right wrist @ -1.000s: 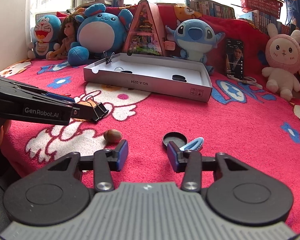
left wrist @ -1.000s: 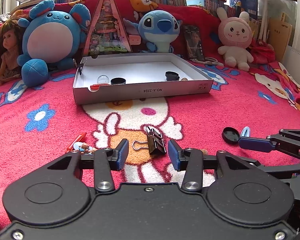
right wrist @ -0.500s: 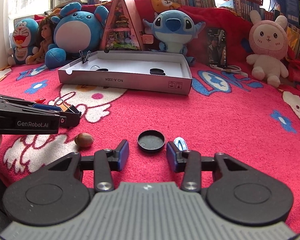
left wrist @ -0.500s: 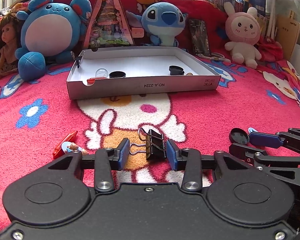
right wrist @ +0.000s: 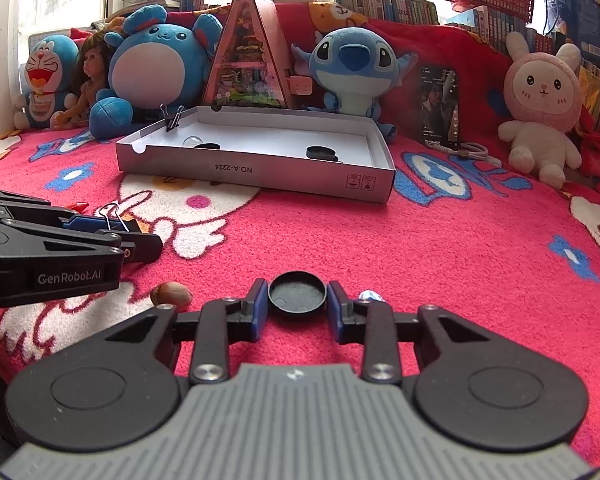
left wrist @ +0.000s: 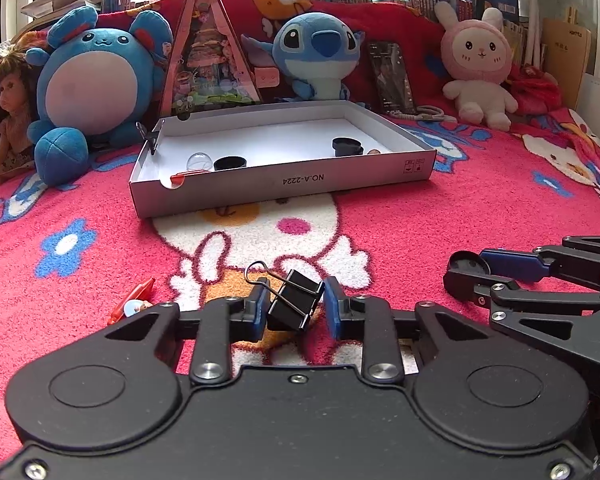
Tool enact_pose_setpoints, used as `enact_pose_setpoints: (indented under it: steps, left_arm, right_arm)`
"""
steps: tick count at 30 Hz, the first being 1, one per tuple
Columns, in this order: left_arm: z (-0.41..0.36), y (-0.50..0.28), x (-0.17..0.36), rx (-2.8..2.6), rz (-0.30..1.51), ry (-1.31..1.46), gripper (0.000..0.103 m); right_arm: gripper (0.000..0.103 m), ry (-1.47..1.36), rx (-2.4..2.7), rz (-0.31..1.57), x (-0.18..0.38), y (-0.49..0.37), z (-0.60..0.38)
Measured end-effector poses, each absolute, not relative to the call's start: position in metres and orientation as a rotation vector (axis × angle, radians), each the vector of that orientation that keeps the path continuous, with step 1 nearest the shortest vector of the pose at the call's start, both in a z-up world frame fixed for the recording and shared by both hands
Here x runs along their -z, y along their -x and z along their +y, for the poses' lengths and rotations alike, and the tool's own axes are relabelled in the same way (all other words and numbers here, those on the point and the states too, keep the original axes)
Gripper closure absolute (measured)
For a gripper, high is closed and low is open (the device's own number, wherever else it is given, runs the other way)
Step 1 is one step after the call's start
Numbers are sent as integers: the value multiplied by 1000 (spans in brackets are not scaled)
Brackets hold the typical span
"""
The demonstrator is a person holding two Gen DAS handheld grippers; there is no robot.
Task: Organize rigid objects
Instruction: 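Grasp the black binder clip with the left gripper while the right gripper grasps a black lid, then carry the binder clip and black lid into the box and open both grippers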
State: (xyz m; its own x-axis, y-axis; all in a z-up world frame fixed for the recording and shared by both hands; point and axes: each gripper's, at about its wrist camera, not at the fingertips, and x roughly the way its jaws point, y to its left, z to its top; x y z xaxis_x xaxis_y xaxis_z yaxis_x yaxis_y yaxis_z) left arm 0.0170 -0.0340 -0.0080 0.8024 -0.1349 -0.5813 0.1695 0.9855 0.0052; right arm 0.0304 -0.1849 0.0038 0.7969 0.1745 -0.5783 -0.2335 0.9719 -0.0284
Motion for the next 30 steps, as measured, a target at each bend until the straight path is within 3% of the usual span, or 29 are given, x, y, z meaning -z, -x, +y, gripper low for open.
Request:
enact_pose_setpoints:
  steps: [15, 30]
  left_arm:
    - [-5, -63, -31, 152, 599, 19, 76]
    - [23, -175, -61, 139, 700, 83, 76]
  right_arm:
    - [67, 37, -234, 577, -27, -76, -180]
    - [67, -52, -207, 629, -50, -162, -192]
